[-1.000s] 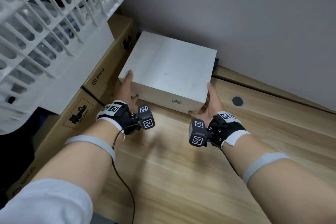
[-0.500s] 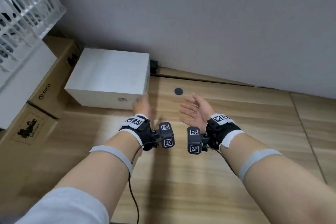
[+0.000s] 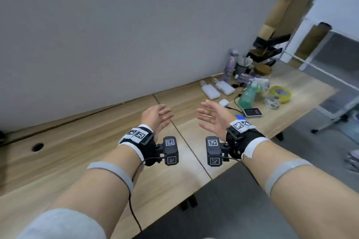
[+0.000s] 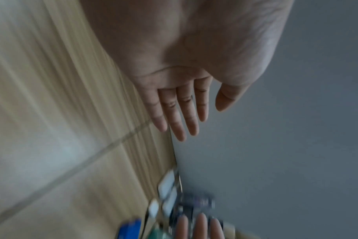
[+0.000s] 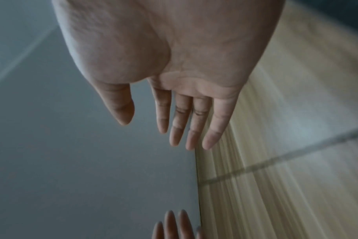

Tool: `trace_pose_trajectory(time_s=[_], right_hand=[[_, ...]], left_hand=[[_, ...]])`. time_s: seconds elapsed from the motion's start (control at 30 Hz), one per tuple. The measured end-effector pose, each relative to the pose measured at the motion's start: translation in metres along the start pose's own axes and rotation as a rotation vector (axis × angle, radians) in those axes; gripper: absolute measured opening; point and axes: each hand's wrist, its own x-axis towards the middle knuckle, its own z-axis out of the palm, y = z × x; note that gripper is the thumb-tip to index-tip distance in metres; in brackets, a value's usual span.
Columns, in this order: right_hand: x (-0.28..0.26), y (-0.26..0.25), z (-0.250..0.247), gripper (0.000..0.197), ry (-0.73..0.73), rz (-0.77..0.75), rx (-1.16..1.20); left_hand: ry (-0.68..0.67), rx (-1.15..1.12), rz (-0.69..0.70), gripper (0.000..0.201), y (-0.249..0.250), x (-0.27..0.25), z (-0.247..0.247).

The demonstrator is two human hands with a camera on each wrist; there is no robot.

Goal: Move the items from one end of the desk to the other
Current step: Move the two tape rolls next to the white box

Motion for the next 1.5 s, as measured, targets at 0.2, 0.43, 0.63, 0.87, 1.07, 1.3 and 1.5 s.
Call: trace_pose_trajectory(time_s=[0.2, 0.43, 0.63, 0.87, 1.07, 1.3, 1.5], right_hand=[[-0.013, -0.046, -0.164, 0.025, 0.269, -0.052, 0.06], [0.028, -0.051, -0.27, 0.027, 0.375, 0.002, 0.099], [0.107, -0.072, -0.347, 0.032, 0.428, 0.073, -0.035], [0.179, -0.109, -0.435, 0.027, 0.435, 0.192, -0.246], [0.24, -0.122, -0.508, 0.037, 0.431, 0.216, -0.52], [0.349, -0.142, -0.568, 0.097, 0.193, 0.097, -1.156], [0.439, -0.152, -0.584, 0.126, -0.113, -0.044, -1.534]], left_hand=[[-0.16, 0.153, -0.041, 0.017, -0.04, 0.001, 0.162], [-0.259, 0.276, -0.072, 0.019, -0.086, 0.045, 0.269], [-0.348, 0.328, -0.124, 0.011, -0.123, 0.124, 0.366], [-0.48, 0.518, -0.25, 0.008, -0.155, 0.186, 0.47], [-0.512, 0.813, -0.158, 0.06, -0.189, 0.228, 0.535], [-0.336, 1.287, -0.033, 0.11, -0.232, 0.284, 0.586], [-0.224, 1.384, -0.056, 0.122, -0.265, 0.312, 0.619]])
